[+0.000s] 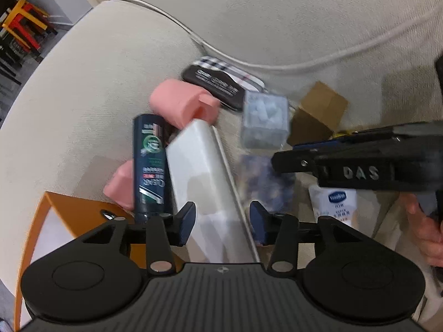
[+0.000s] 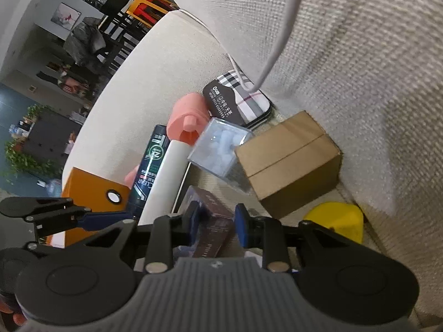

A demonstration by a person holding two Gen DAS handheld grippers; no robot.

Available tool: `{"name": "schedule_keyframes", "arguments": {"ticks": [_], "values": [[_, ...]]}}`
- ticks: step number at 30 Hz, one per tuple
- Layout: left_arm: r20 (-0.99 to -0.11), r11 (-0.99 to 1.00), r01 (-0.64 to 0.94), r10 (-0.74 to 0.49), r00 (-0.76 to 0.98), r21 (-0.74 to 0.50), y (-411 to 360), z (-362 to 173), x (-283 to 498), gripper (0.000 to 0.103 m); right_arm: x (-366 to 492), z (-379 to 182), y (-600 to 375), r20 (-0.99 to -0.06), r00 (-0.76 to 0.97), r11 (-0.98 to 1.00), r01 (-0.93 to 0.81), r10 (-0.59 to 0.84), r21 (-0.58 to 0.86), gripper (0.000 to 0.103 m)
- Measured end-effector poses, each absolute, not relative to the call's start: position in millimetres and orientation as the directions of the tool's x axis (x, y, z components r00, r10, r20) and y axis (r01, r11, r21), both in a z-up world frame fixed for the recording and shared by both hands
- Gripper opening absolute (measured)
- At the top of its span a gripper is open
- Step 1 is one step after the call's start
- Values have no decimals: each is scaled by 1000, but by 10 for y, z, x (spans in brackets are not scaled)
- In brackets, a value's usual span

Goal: Organize rigid objects
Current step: 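Close the left gripper on the shampoo bottle while the right gripper grasps the white glasses case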

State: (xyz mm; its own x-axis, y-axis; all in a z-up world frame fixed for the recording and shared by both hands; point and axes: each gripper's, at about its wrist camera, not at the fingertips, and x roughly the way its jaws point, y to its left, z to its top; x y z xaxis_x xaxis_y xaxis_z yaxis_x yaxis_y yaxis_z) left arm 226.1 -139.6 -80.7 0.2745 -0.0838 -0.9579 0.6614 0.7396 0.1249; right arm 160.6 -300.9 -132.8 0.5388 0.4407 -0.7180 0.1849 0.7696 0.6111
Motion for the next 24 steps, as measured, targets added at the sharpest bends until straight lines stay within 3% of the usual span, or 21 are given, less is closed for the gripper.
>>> {"name": "schedule_keyframes", "arguments": {"ticks": [4,8,11,15,19,20,22,24], "values": [[-950,746,645,-54,309,167,-1269,-716,2420,54,1693,-1236,-2937,-711,547,788,141,442,599,38],[-944,743,639,-33,329,197,-1195,-704,2629,53,1939,-1283,-2864,-704,493,741,163,511,652,41],[-945,732,647,-15,328,213,-1141,-736,2762,44,2126,-1268,-2722,-718,462,743,171,520,647,42],[-950,725,656,-5,313,212,-1053,-809,2920,44,2295,-1325,-2611,-728,413,725,200,547,659,43],[-952,700,679,5,306,222,-1037,-853,3006,44,2364,-1426,-2549,-712,410,699,214,570,683,51],[-953,699,680,8,302,221,-1036,-870,3024,44,2366,-1453,-2536,-707,412,696,208,574,687,51],[-954,697,681,17,300,226,-1039,-893,3047,44,2344,-1476,-2499,-725,405,727,185,557,662,36],[-955,699,679,20,295,224,-1033,-912,3058,44,2299,-1478,-2532,-710,418,721,165,567,673,35]]}}
